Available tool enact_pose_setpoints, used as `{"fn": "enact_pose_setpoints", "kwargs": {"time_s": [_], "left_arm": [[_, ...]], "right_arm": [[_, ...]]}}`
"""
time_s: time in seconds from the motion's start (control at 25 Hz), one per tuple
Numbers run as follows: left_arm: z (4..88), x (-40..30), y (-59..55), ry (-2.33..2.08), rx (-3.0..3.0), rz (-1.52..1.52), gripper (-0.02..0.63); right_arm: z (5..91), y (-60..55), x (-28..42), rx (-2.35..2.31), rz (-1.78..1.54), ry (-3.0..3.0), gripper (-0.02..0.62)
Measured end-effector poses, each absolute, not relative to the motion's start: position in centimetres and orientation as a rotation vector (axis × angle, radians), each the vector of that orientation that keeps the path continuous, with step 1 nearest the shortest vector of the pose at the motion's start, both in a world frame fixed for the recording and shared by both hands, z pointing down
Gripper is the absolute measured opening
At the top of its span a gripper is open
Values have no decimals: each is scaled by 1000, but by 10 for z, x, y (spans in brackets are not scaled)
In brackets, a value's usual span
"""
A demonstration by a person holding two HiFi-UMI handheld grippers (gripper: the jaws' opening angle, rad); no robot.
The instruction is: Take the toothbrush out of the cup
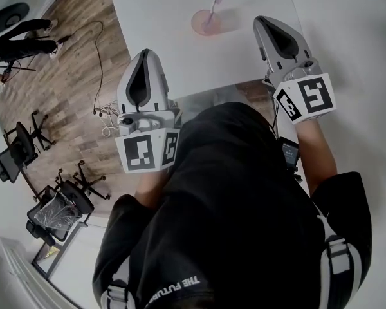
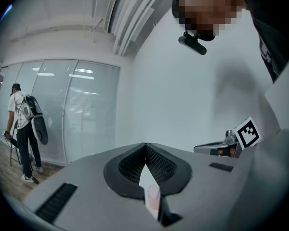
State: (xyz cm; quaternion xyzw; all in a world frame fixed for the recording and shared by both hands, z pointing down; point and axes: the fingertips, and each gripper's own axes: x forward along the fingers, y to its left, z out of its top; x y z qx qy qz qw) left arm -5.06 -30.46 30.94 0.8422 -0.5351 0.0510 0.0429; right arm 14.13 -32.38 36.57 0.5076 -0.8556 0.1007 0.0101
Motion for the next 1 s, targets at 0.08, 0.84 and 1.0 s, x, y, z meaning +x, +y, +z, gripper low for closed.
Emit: {"fn": "enact_pose_setpoints", "kwargs": {"time_s": [0.08, 0.84, 1.0], "left_arm": [[309, -55, -304, -1647, 2568, 149, 18], [319, -99, -312, -1710, 2505, 143, 18], [314, -106, -311, -1744, 2477, 155, 18]], "right_arm": [[369, -324, 135, 1561, 313, -2671, 15], [446, -344, 84, 1354, 586, -2516, 103], [460, -356, 79, 1350, 644, -2487, 103]]}}
